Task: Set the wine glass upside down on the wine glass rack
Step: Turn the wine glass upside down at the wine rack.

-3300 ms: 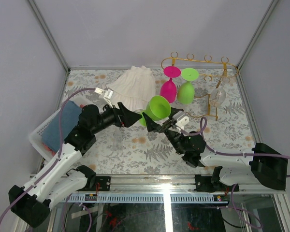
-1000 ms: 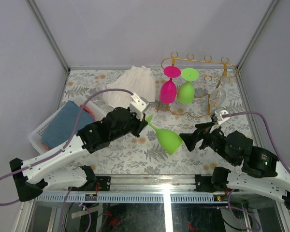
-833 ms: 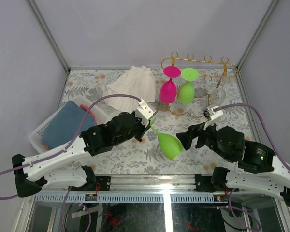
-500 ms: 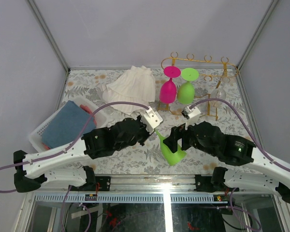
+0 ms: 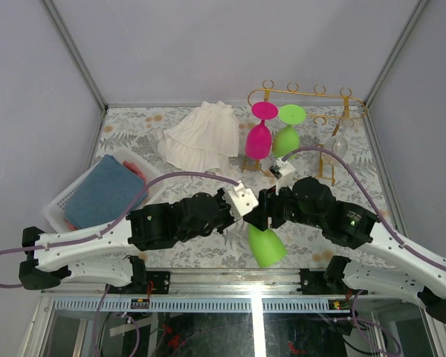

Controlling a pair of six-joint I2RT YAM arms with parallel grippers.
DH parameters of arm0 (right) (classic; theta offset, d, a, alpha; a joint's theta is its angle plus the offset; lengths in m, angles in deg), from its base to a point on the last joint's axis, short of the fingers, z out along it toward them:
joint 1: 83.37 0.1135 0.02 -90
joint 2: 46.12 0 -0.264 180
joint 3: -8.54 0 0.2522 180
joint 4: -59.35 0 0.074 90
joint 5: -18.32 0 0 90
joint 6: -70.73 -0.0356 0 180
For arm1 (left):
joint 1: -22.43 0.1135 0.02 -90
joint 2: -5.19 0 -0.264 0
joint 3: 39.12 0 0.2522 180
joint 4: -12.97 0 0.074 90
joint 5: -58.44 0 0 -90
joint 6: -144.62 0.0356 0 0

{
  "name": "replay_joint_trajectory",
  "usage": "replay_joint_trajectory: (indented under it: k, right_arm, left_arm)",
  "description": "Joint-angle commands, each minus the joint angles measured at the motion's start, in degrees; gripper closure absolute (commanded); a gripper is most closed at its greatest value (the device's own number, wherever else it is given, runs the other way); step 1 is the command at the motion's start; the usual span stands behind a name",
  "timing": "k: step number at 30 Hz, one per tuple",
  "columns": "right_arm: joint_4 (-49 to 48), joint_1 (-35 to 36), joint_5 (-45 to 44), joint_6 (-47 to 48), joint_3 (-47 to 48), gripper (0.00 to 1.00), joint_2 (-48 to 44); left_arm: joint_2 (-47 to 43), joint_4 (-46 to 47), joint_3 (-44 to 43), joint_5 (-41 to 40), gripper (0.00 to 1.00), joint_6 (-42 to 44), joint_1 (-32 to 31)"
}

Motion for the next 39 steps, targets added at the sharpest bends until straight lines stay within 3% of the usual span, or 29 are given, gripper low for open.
replay_joint_trajectory:
  k: [1,13,22,25,33,39]
  right_arm:
    - [-4.02,-0.49,4.41,0.37,-0.6,0.44,0.53]
    - [-3.07,-0.64,4.42,0.9,-2.58,0.67,-1.43]
    - [-5.02,-0.63,4.53,1.45,-4.79,1.0,-1.08]
    - [-6.87,-0.63,4.2,2.55,-5.68,1.0,-1.77]
    - [-10.73,-0.67,-2.33,6.15,-6.59,1.0,-4.83]
    - [-10.39,-0.64,-12.31,11.08,-8.57,1.0,-7.5]
  left_arm:
    - [0.29,1.25,-2.76,-2.42,1.0,1.91,-0.79]
    - [0.85,1.67,-2.66,-5.53,1.0,2.4,-0.94]
    - [1.22,3.12,-2.71,-8.46,1.0,1.65,-0.93]
    - [1.03,3.9,-2.55,-9.78,0.99,1.18,-0.92]
    - [-0.34,6.28,-1.85,-10.69,0.68,-0.16,-0.93]
    - [-2.46,7.69,-1.88,-8.55,0.47,-2.18,-0.56]
